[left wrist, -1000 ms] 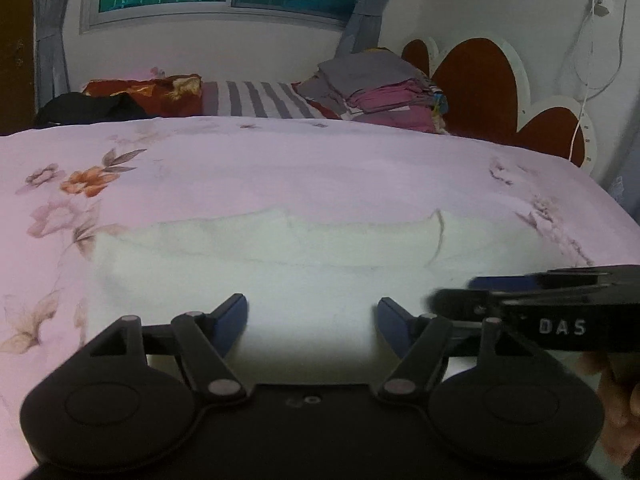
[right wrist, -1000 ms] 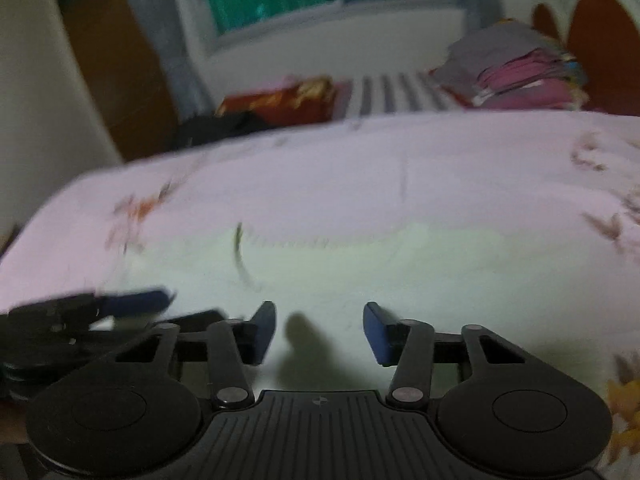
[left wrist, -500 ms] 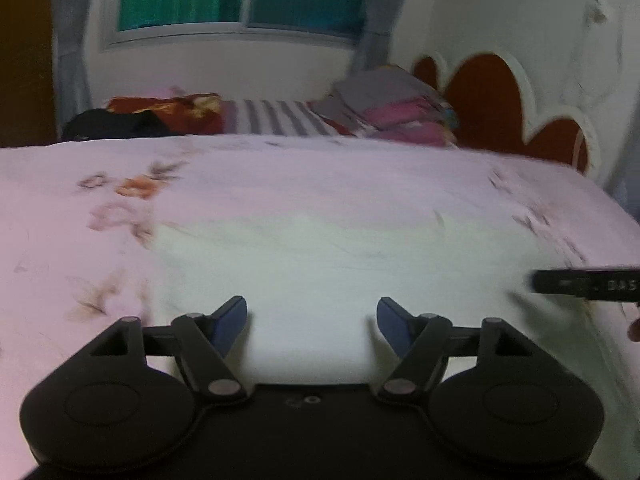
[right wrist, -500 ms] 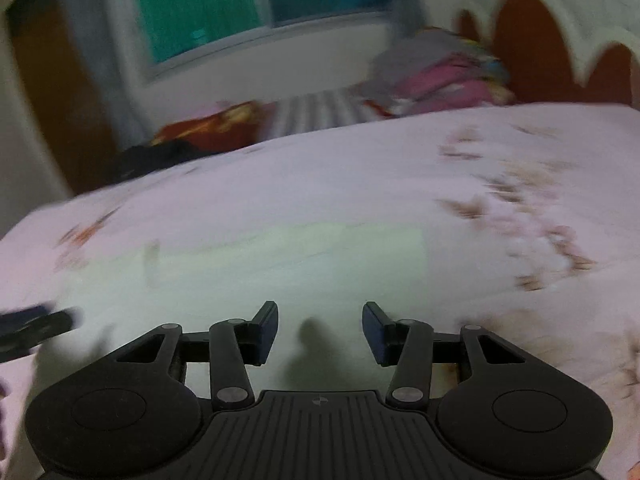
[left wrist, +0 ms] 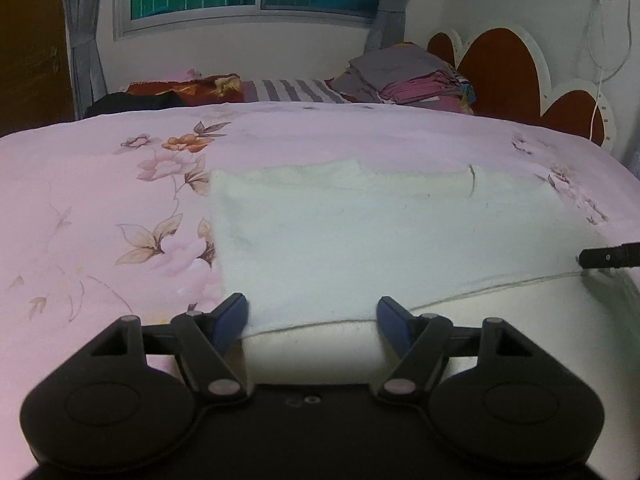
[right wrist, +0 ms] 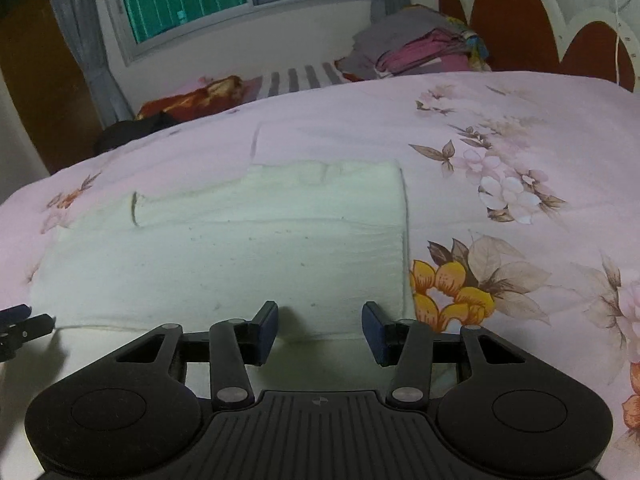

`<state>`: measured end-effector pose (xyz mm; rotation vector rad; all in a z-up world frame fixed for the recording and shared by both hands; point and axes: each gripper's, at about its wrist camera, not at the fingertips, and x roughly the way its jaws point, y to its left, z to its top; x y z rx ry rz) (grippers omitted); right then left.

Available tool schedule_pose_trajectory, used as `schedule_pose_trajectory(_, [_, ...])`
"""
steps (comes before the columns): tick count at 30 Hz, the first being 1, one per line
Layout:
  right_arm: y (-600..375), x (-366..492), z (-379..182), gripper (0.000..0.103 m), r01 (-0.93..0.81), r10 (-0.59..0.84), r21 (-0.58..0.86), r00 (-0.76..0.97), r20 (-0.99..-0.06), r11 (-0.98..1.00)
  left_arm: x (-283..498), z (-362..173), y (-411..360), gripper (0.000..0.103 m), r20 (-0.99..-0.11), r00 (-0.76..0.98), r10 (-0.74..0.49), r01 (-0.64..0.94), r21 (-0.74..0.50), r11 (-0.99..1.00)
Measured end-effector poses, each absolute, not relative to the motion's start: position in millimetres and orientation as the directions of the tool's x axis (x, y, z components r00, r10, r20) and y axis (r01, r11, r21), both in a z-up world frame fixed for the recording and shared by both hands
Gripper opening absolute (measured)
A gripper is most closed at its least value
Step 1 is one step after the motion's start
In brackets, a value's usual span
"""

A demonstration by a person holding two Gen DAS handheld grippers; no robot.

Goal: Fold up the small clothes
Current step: 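Open both grippers and smooth the folded sweater flat, then grasp the sweater edge with the right gripper and lift it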

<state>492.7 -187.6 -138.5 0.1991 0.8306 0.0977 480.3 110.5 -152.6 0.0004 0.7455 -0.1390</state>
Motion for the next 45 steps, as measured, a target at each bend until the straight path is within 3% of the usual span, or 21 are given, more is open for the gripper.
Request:
schedule_pose_trajectory(10, [-183,489,-137,0.047,0.030,0.090,0.147,0.667,-0.740,0.989,481,-156,118,0.071,-0.672,0.726,-0.144,0.139,-0.063,0.988])
schedule_pose_trajectory(13, [-188,483,-131,0.047,0.059,0.072,0.163,0.715,-0.696,0.985,481,-158,119,0.072,-0.670,0.728,-0.145,0.139,-0.062,0.988])
schedule_pose_trajectory(26, [-197,493,-145,0.048,0.064,0.059,0.135,0.664,-0.745,0.989,483,-158,113,0.075,-0.688,0.717,-0.113,0.137,-0.020,0.990])
schedule_pose_trajectory(28, [-201,492,-140,0.048,0.061,0.070,0.145,0.656,-0.751,0.988,481,-150,117,0.083,-0.698,0.708,-0.110,0.114,-0.041,0.993])
schedule_pose_trajectory(29, [-204,488,-135,0.048,0.067,0.074,0.156,0.657,-0.750,0.986,475,-145,123,0.097,-0.691,0.713,-0.119,0.100,-0.068,0.993])
schedule_pose_trajectory(30, [-210,479,-127,0.048,0.072,0.076,0.168,0.678,-0.731,0.983,467,-141,127,0.100,-0.681,0.723,-0.120,0.088,-0.081,0.993])
schedule_pose_trajectory(32, [-223,460,-117,0.048,0.070,0.105,0.210,0.689,-0.717,0.975,445,-135,135,0.098,-0.672,0.730,-0.122,0.091,-0.082,0.992])
schedule_pose_trajectory(40, [-289,335,-116,0.048,0.097,0.291,0.452,0.643,-0.708,0.887,323,-139,160,0.057,-0.737,0.652,-0.175,0.089,-0.155,0.984])
schedule_pose_trajectory(45, [-300,261,-125,0.048,0.086,0.372,0.530,0.618,-0.693,0.844,256,-140,158,0.055,-0.737,0.640,-0.217,0.074,-0.221,0.972])
